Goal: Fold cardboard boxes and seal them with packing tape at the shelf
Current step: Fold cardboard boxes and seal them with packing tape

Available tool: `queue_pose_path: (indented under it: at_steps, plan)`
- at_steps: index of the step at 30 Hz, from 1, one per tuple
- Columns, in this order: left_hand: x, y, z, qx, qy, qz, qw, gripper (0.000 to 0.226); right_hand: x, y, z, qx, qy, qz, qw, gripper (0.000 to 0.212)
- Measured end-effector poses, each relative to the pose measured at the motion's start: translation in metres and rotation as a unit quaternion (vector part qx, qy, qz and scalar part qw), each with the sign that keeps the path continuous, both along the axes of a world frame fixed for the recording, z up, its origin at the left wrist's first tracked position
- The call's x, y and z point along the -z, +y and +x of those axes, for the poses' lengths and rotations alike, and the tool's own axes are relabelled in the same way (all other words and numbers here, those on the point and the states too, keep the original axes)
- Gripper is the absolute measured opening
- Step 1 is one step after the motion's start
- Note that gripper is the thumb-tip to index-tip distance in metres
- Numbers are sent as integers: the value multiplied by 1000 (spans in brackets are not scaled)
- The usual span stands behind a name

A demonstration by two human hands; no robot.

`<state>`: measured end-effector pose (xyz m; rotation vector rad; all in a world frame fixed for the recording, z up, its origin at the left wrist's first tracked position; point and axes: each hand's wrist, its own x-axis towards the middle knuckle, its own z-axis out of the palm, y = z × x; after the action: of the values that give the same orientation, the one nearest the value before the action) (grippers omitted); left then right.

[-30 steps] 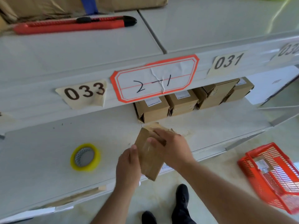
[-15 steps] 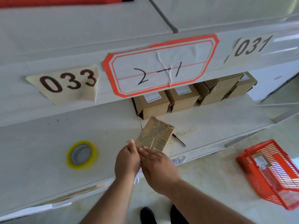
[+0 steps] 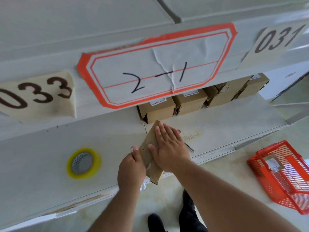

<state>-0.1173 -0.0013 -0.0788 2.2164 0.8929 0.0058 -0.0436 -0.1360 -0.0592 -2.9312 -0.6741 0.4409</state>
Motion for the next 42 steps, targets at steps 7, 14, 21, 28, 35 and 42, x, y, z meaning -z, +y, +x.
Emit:
queue_pose_path:
  at_steps: [7, 14, 21, 28, 35, 42]
  plan:
    - [1, -1, 1, -13, -2, -15, 1000, 69, -1, 9, 17, 53, 10, -12, 998, 90]
    - [-1, -4, 4, -21, -2, -14, 1000, 67, -4, 0, -65, -56, -3, 54, 997, 72]
    - [-6, -2, 0, 7, -6, -7, 1000, 67, -40, -33, -48, 40, 15, 366, 929, 28]
    - [-6, -1, -5, -5, -7, -15, 1000, 61, -41, -49, 29, 214, 182, 257, 925, 27]
    - [2, 8, -13, -53, -81, -159, 982, 35, -40, -38, -47, -19, -213, 320, 923, 35]
    - [-61, 10, -1, -43, -65, -149, 986, 61, -26, -21, -91, -135, -225, 284, 922, 31]
